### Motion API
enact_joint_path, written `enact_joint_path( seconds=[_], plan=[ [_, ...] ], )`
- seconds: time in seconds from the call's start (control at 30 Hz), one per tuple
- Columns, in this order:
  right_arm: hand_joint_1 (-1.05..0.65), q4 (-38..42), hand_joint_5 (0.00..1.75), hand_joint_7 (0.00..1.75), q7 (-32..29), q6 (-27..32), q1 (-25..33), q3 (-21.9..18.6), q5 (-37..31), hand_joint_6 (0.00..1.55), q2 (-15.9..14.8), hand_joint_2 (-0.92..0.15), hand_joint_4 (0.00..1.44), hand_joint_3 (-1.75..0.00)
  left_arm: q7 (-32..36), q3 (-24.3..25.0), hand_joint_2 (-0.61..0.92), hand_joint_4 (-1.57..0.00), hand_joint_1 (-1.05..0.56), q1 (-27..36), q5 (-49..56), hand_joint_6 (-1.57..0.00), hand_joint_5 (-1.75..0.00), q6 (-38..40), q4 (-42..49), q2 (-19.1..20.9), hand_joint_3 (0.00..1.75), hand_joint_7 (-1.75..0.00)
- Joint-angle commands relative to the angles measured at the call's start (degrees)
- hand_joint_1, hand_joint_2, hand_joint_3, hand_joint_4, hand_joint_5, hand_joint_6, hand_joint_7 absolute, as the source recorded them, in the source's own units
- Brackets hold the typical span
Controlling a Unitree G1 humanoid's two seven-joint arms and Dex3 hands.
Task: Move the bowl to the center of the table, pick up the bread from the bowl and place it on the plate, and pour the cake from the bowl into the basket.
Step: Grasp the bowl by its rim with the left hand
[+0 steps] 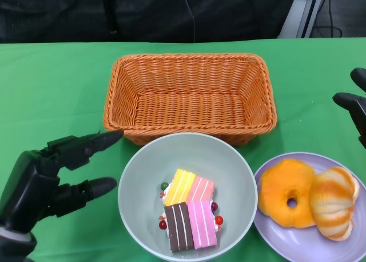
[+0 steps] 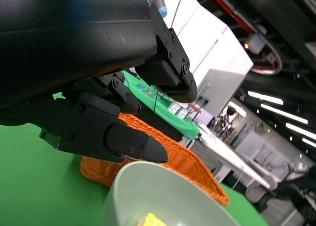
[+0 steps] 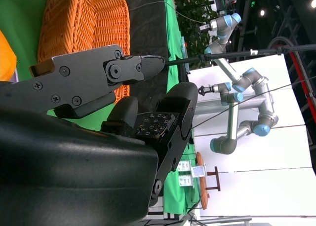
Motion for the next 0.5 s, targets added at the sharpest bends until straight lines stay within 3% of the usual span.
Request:
enact_joint_path(
  seconds=[0.03,0.5],
  plan=[
    [-0.24,-0.6,1.14,0.15,-0.2,0.5,-0.6,-1.2,-0.2,0.79,0.3,-0.92,0.42,-0.19,1.3,-0.7,0.92,-0.64,-0.41,0.8,2.8,-0.55,0.00,-2.3,-1.2,3.6,0.04,0.00],
    [-0.23,-0.6,1.14,0.17,-1.1,2.5,-1.1,-2.1,-1.2,0.79,0.9,-0.92,0.43,-0.21,9.9,-1.1,0.92,-0.46,-0.52,2.2,16.2,-0.39,0.00,-4.2,-5.9,11.5,0.08,0.00]
  ],
)
